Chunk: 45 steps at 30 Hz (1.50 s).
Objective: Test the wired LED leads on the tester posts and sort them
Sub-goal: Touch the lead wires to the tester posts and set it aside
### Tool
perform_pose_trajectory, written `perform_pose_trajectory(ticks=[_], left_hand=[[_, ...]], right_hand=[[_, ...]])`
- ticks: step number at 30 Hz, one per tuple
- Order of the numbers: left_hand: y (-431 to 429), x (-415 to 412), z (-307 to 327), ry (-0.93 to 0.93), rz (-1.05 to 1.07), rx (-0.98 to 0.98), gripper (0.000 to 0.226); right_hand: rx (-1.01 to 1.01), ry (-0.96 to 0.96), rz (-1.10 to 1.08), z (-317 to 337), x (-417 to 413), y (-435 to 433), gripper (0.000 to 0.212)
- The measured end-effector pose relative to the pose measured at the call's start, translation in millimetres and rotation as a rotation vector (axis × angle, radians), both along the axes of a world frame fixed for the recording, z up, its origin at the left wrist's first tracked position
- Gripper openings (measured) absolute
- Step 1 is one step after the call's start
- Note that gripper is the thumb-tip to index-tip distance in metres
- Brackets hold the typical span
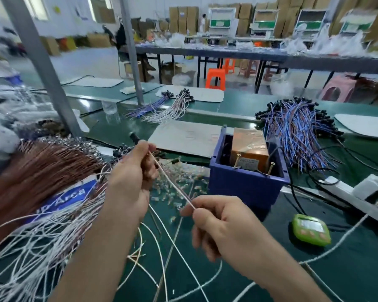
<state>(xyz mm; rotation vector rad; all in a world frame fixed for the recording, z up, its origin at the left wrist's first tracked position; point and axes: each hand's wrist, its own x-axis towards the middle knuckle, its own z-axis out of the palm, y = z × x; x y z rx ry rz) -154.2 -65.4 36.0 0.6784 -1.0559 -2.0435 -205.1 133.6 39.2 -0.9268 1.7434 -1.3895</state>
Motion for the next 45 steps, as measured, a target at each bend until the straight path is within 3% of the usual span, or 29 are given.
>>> perform_pose_trajectory(ticks=[3, 8, 11, 14, 18, 22, 27, 32, 36, 39, 42, 45], left_hand=[[-29, -16, 11, 0.066, 0.078, 0.100, 0.030], [-32, -46, 19, -0.070, -0.175, -0.036, 0.029], [-51, -67, 26, -0.266, -0.142, -0.155, 0.031], [-79, -97, 28, -0.483, -0.170, -0.270, 0.032], [-99, -152, 23, -0.624, -0.211, -0.365, 0.026], [-112, -208, 4, -0.668, -0.209, -0.602, 0.034], [-116, -265, -31, -0.588, -0.218, -0.457, 0.027], [-120, -276, -64, -0.779, -0.206, -0.706, 0.058], [-130, -258, -69, -1.023, -0.117, -0.953, 0.036], [-131, -244, -71, -1.255, -0.323, -1.119, 0.036], [-128, -245, -75, -1.264, -0.368, -1.107, 0.026], [-125, -258, -71, -1.123, -0.228, -0.944, 0.025]], right_hand=[[0.023, -0.013, -0.009, 0, -1, -31, 0.031], [-0.038, -0.028, -0.208, 3, -11, -104, 0.029], [0.000, -0.082, -0.217, 2, -13, -127, 0.022], [0.094, 0.045, -0.167, -7, -17, -123, 0.030], [0.145, 0.183, -0.068, -7, -26, -103, 0.036], [0.212, 0.222, 0.032, -10, -23, -83, 0.034], [0.319, 0.137, 0.092, -17, -28, -73, 0.024], [0.335, 0.124, 0.042, -30, -36, -63, 0.024], [0.309, 0.140, 0.080, -41, -37, -54, 0.022], [0.256, 0.158, 0.076, -44, -34, -50, 0.025], [0.302, 0.149, 0.137, -44, -35, -58, 0.026], [0.351, 0.125, 0.256, -48, -34, -60, 0.035]])
